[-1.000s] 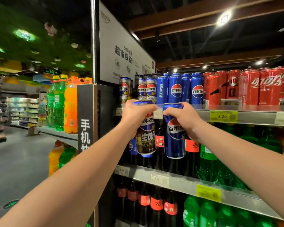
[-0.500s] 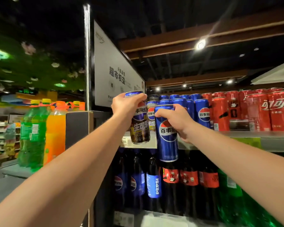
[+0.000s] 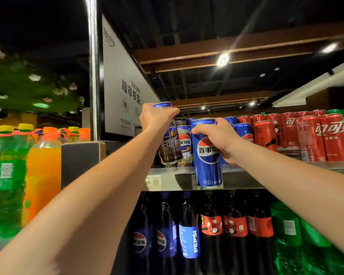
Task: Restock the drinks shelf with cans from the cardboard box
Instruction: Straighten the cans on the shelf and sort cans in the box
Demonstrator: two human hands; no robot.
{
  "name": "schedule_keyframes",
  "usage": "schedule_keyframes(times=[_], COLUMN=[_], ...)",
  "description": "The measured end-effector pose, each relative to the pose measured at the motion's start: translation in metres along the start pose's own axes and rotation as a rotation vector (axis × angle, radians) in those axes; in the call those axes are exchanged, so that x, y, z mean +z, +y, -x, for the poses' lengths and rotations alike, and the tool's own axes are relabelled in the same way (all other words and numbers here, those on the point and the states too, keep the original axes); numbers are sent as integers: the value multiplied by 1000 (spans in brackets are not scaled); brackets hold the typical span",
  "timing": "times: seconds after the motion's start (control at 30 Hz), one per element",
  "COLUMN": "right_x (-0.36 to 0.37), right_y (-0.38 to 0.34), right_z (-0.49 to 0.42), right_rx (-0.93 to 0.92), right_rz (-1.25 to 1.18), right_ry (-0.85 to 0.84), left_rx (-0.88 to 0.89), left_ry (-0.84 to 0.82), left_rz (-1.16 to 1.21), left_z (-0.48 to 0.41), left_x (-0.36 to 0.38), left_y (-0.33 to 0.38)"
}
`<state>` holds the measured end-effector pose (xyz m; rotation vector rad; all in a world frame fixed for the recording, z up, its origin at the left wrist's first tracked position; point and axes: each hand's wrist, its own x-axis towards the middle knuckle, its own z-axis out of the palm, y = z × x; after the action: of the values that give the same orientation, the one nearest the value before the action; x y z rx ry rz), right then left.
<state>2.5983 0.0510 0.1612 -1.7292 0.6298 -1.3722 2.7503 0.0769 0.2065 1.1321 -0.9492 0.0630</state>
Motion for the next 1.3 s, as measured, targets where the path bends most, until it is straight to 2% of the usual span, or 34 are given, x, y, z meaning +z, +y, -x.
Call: schedule_keyframes(times=[0.23, 0.73, 0.97, 1.3], right_x=[-3, 10, 14, 20], right_y=[6, 28, 36, 45], right_z=[-13, -26, -28, -30], right_rx=[-32, 34, 18, 35], right_rz=[-50, -8, -43, -70], right_ry=[33, 39, 25, 16], left_rx=[15, 318, 370, 500], left_ry=[21, -31, 61, 85], left_rz=[-148, -533, -987, -1104], left_z=[-19, -23, -28, -31], left_x=[9, 15, 22, 19], left_y=[-18, -48, -57, -62])
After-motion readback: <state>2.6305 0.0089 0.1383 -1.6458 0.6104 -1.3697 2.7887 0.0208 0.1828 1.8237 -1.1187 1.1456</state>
